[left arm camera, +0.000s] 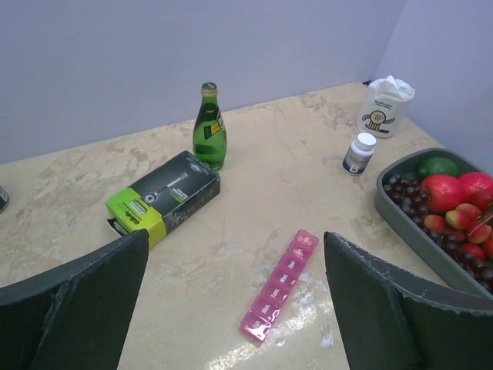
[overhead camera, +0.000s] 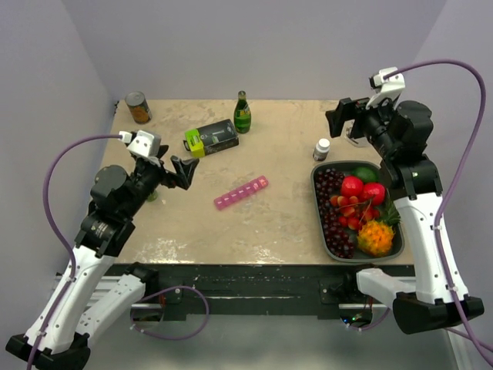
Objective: Sort the pills into containers
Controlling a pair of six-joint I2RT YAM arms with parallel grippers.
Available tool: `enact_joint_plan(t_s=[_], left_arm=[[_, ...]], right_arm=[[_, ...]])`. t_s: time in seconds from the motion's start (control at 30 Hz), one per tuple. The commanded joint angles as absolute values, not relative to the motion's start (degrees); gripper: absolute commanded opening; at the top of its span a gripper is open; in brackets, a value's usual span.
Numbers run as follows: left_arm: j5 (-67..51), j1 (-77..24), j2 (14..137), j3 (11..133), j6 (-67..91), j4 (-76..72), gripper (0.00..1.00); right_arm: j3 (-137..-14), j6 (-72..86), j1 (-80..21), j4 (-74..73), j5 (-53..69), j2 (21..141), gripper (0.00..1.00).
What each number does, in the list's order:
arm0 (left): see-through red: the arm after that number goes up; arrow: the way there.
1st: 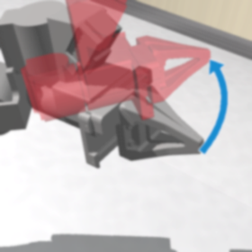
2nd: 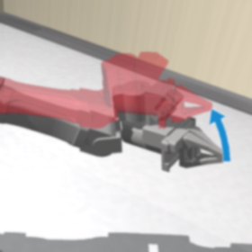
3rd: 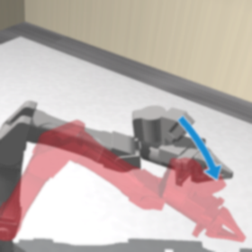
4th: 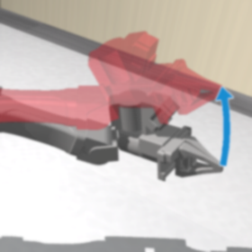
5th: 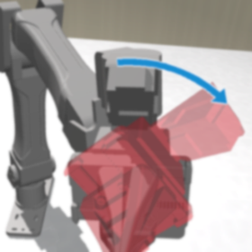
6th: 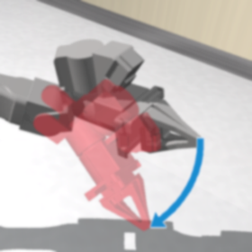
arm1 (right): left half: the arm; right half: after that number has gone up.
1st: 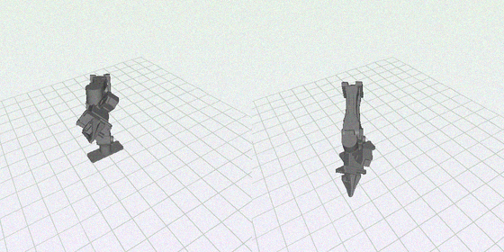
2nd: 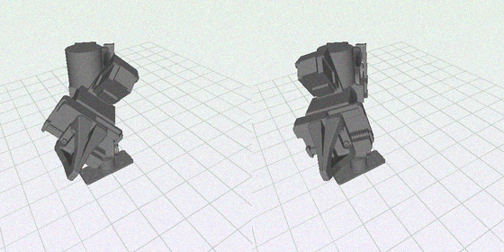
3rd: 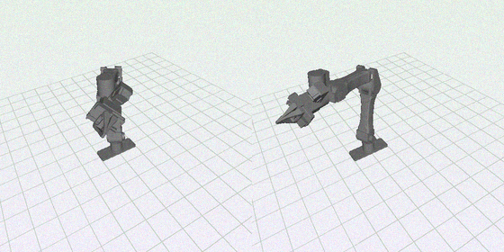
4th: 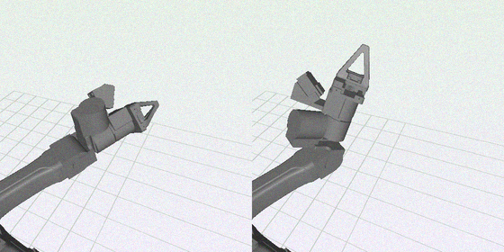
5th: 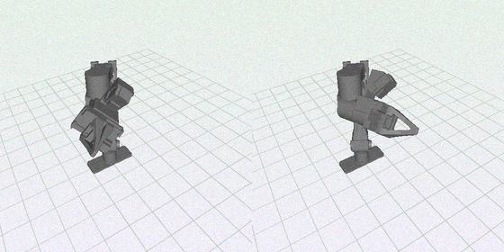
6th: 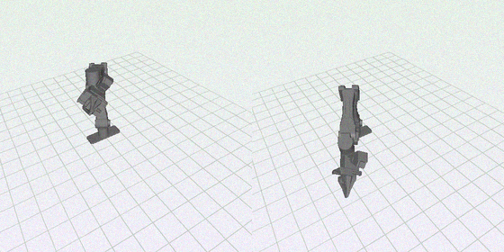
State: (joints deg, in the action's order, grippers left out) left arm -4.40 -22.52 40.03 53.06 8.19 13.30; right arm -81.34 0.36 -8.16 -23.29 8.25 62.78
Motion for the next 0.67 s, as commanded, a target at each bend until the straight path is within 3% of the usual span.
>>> enact_joint_plan(t_s=[0.0, 0.63], left_arm=[[-3.8, -22.2, 39.6, 55.0, 7.9, 15.2, 0.99], [-3.7, -22.3, 38.6, 52.7, 5.8, 16.8, 0.99]], right_arm=[[-82.5, 4.2, -7.1, -23.4, 6.9, 61.1, 0.99], [-80.2, 4.5, -4.0, -23.4, 11.6, 59.1, 0.99]])
